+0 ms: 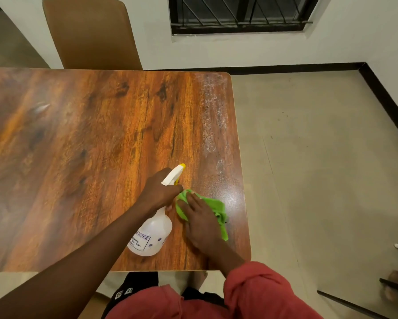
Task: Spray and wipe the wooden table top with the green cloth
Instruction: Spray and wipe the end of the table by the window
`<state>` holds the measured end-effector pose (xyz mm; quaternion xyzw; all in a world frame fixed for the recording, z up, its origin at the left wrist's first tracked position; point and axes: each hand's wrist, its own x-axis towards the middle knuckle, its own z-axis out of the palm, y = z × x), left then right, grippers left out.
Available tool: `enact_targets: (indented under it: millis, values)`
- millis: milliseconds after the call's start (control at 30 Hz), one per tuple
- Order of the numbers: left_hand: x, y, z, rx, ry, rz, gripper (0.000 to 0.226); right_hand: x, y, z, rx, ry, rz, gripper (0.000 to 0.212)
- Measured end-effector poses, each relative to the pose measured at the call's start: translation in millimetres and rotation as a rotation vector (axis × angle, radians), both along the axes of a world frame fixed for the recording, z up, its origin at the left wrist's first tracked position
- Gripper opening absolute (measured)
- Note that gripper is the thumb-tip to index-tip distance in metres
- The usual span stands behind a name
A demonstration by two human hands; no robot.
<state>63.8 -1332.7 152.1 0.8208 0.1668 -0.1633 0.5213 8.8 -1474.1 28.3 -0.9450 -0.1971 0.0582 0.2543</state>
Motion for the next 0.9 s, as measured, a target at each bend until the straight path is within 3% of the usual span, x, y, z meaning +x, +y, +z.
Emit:
enact_targets:
  millis: [167,433,633,767,900]
  values:
    - [-6,3,-1,0.015,-0.003,0.069,0.025,-21,-15,-2,-0.015,-0.067,0.2,0.055]
    - [0,9,-1,-0.049,0.031,0.053,0.023,46,-53,3,-0.073,0.009,-0.348,0.055]
    - [20,14,-5,-0.076,0.039,-0.004,0.02,18,-53,3,-0.049,0.001,-0.274,0.063]
    - [46,16,-9,-0.092,0.056,-0.052,0.024,36,-61,5,-0.044,0.011,-0.474,0.06]
    - [67,14,-11,-0.101,0.107,-0.086,0.034,33,-51,4,-0.065,0.018,-0.504,0.061]
